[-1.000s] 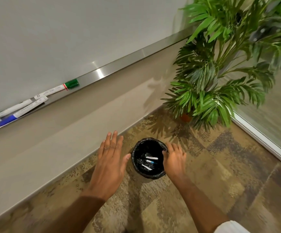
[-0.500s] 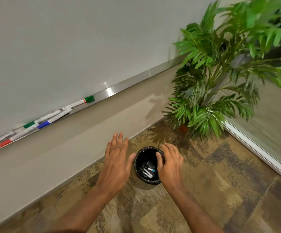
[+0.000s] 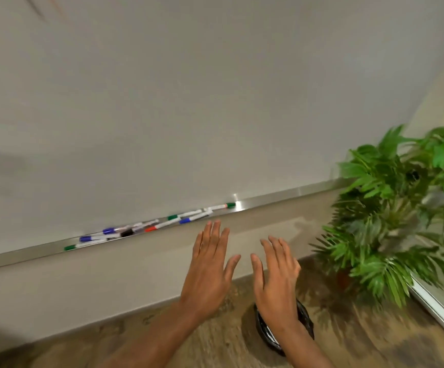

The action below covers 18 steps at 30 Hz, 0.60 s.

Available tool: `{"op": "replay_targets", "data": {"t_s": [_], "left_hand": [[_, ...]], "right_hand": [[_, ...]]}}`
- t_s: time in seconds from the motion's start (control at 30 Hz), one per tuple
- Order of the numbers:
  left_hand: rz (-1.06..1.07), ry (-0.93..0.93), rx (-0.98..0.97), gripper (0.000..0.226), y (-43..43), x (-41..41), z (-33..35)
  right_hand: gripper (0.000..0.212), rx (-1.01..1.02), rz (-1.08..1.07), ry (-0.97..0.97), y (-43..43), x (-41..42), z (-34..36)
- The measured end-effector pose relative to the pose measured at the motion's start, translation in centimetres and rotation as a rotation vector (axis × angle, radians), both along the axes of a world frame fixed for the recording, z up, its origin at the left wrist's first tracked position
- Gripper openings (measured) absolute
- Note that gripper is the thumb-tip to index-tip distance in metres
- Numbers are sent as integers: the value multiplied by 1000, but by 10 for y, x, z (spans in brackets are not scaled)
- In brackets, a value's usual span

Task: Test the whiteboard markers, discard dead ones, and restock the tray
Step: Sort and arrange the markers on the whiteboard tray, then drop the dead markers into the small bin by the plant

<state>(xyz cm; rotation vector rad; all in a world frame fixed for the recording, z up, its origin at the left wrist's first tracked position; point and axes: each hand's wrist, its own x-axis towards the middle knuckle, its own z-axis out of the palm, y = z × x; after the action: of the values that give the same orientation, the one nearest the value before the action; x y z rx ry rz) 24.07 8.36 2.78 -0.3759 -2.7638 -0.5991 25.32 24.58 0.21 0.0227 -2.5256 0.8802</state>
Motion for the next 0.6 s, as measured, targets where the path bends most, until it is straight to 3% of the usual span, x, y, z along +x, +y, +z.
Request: {"op": "replay_targets", "data": {"t_s": [0.27,0.6], "left_hand": [[101,106,-15,67,-123,42,41],[252,133,-43,65,-301,91,33]], "right_hand": [[42,16,115,130,-119,20,56],[46,39,257,148,-289,30,73]]}}
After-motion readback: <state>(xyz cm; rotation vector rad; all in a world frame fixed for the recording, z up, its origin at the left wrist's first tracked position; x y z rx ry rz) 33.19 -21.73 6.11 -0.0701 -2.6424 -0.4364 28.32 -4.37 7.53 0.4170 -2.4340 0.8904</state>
